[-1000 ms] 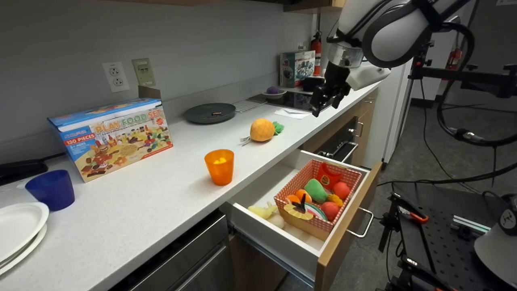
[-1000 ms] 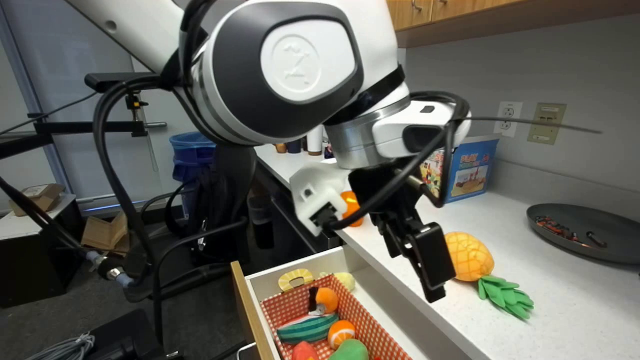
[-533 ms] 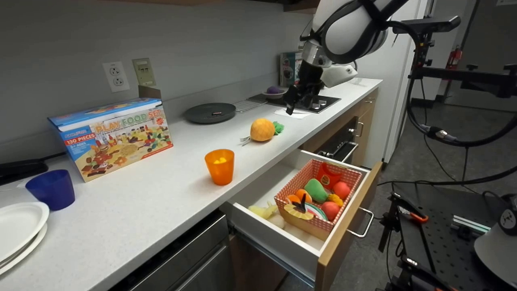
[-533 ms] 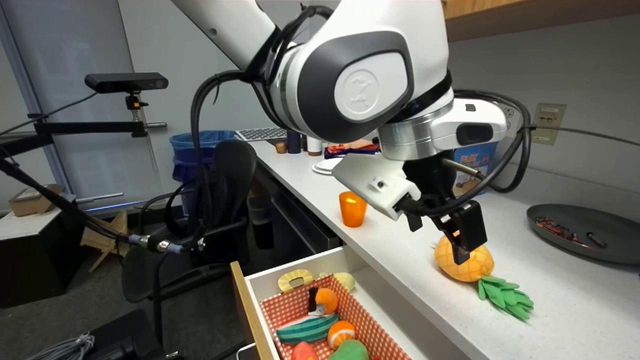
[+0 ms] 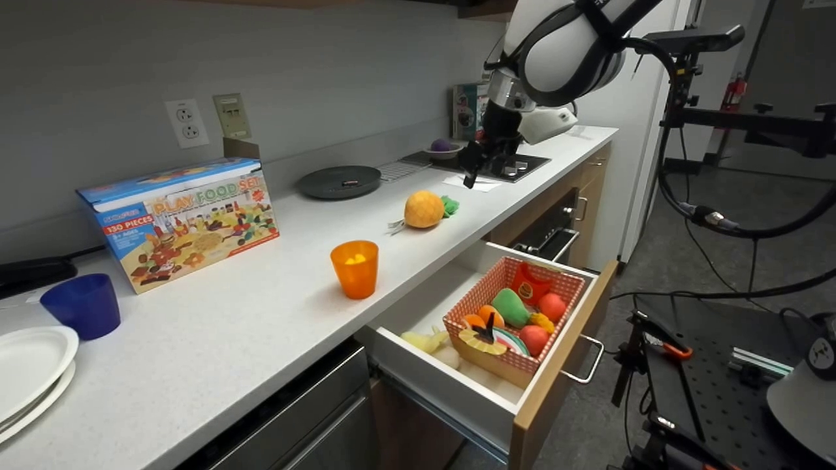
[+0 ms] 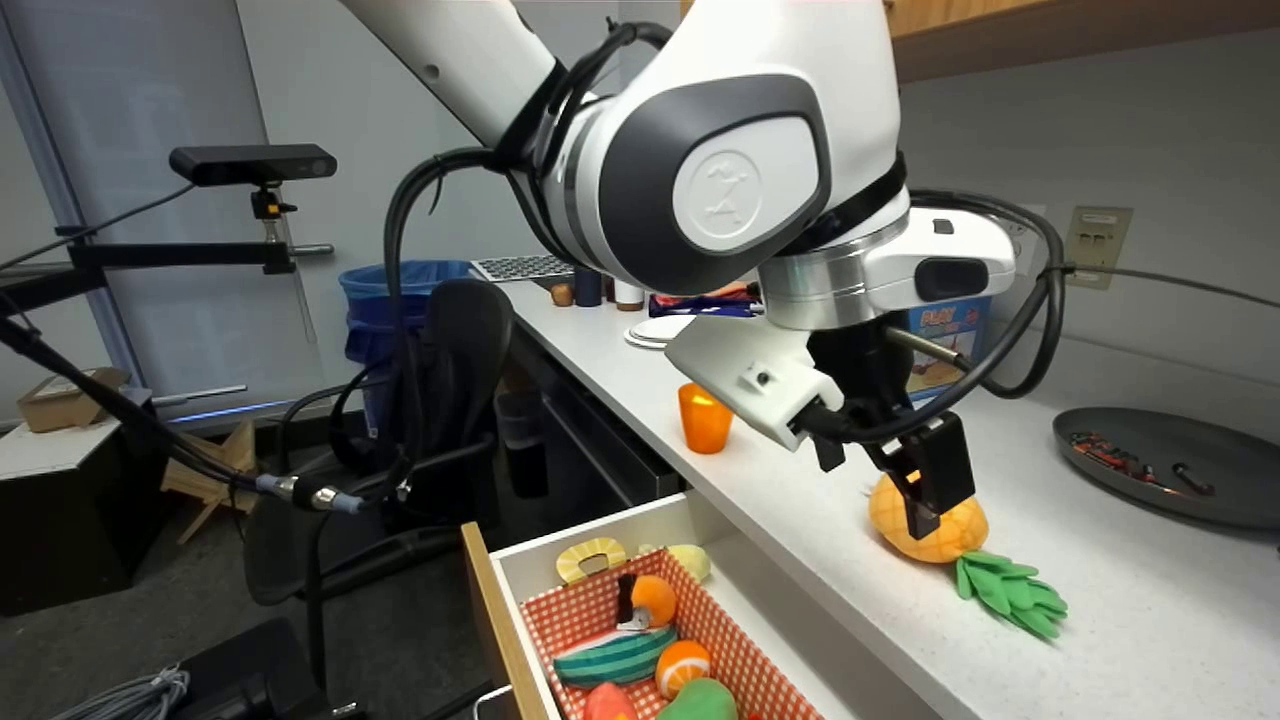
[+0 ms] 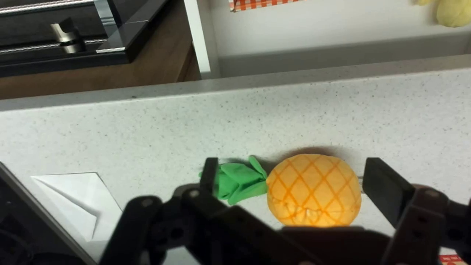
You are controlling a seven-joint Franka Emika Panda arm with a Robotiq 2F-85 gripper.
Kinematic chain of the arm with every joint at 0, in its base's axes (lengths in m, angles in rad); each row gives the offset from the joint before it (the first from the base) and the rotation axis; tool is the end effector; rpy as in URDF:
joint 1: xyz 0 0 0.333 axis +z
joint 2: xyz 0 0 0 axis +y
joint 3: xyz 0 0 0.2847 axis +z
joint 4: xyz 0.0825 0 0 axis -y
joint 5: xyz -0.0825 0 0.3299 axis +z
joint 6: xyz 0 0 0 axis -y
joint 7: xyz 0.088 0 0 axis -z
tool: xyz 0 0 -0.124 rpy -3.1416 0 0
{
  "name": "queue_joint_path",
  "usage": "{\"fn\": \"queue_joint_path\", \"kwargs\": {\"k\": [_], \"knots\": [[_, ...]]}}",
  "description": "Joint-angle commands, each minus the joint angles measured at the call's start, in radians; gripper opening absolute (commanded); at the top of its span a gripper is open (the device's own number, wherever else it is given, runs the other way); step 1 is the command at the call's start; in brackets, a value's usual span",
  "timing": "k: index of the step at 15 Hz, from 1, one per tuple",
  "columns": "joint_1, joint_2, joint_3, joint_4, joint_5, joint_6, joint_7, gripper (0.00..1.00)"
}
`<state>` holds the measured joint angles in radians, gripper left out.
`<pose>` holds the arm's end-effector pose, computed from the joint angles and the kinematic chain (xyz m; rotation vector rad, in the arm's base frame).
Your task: Open the drawer and put the pineapple plushie in it.
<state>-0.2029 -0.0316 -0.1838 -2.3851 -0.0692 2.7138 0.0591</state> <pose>0.4560 -0.1837 0.3607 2.9467 -0.5805 0.5304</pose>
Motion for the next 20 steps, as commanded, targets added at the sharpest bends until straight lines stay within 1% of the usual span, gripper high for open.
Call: {"fn": "queue_joint_path", "kwargs": {"k": [1, 2, 4, 6, 9, 14, 17, 20], "knots": [[0.002, 0.079, -0.006, 0.086, 0.01, 0.017, -0.041, 1.0], [0.0, 0.099, -0.007, 0.107, 0.01, 0.026, -0.048, 1.0], [-0.001, 0.137, -0.004, 0.146, 0.048, 0.039, -0.097, 1.0], [-0.006, 0.174, 0.011, 0.184, 0.112, 0.057, -0.172, 1.0], [-0.016, 0.231, 0.049, 0.249, 0.194, 0.07, -0.282, 1.0], [-0.058, 0.327, 0.124, 0.358, 0.345, 0.039, -0.45, 1.0], [-0.093, 0.382, 0.157, 0.406, 0.356, 0.023, -0.478, 1.0], [-0.12, 0.435, 0.171, 0.447, 0.335, 0.016, -0.478, 1.0]]}}
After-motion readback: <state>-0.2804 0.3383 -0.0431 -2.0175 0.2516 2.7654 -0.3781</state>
